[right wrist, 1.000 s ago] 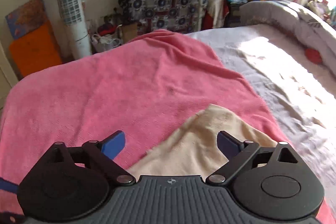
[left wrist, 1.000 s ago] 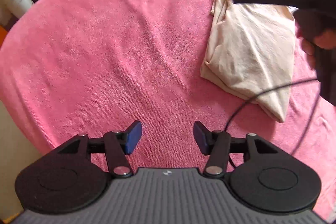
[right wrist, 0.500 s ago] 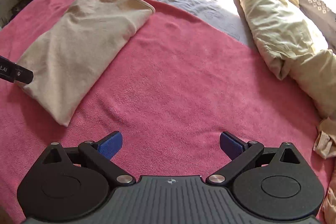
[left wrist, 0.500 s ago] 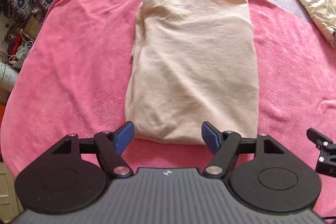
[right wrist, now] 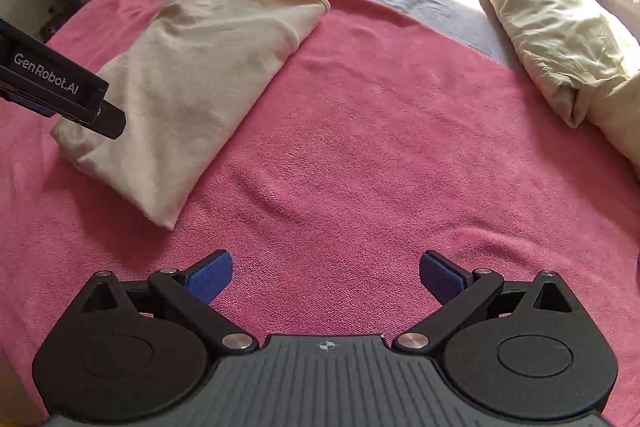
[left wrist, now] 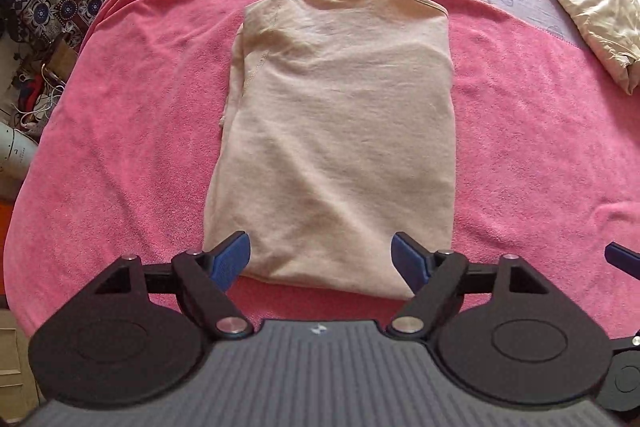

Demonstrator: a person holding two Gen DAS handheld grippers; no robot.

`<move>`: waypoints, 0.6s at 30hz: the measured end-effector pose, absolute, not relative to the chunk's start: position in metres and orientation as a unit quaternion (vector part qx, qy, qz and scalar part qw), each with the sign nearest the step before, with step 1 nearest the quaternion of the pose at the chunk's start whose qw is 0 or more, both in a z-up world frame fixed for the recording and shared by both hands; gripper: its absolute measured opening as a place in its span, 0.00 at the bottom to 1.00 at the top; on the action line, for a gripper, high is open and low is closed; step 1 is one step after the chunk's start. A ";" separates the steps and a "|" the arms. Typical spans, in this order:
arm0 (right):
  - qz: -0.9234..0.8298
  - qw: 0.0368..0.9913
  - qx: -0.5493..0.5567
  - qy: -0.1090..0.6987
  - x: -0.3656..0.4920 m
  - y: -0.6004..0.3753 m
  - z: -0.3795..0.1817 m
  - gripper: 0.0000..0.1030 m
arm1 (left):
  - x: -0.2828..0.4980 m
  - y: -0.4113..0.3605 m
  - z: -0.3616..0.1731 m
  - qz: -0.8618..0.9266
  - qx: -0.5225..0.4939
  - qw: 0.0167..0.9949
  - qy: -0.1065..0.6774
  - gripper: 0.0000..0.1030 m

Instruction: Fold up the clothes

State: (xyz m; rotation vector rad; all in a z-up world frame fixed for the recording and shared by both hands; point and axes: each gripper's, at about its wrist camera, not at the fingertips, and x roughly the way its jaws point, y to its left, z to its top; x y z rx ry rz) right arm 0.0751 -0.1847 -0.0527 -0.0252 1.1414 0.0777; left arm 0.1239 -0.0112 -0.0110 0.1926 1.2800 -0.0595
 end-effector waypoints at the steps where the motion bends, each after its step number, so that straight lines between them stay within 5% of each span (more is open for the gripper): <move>1: 0.037 0.840 -0.010 0.541 0.075 -0.184 -0.053 0.98 | 0.124 -0.011 -0.011 -0.026 0.087 0.798 0.596 0.79; 18: 0.045 0.824 0.004 0.565 0.078 -0.181 -0.068 0.98 | 0.128 -0.015 -0.016 -0.023 0.084 0.793 0.604 0.81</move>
